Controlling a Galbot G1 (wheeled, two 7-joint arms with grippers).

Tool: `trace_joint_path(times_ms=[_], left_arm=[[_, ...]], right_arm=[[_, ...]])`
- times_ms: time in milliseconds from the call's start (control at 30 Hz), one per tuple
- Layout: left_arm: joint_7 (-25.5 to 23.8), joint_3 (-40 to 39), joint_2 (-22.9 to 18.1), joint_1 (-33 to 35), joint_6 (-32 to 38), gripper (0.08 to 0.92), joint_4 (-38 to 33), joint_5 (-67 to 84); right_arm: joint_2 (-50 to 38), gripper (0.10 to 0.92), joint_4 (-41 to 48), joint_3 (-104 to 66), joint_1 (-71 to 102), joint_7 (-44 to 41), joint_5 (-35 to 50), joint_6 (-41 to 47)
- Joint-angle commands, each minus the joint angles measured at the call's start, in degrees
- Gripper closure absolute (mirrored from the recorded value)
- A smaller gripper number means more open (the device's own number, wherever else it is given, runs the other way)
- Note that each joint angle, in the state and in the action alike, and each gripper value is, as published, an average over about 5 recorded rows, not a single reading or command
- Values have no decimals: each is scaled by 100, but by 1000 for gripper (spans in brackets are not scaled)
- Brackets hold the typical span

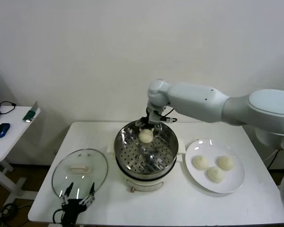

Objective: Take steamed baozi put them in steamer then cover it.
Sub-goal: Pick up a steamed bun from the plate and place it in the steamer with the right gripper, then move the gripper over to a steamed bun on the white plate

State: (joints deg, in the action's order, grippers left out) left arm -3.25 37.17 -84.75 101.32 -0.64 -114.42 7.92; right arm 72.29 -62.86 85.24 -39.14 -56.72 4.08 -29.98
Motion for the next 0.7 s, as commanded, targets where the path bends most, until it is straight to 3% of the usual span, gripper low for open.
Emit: trace_joint_path(times_ms=[33,200,400,700], left_arm=[[-1,-2,-6,11,-8,177,-10,-8],[-7,-17,8,-13,-23,177,-38,-17],[-14,-28,24,-76,-32,177,-32,6],[-19,-2,51,-109,-30,177,-17,36]], right_arm=[[-1367,202,-787,1177,-1647,-626,3451,1493],[-2519,203,-1398,2021,-2235,-541,3502,2773],[-3672,203,-2094,2422,-1823,-142,3173,3659],[-4073,203,-2171,1798,-572,383,2686,4329]])
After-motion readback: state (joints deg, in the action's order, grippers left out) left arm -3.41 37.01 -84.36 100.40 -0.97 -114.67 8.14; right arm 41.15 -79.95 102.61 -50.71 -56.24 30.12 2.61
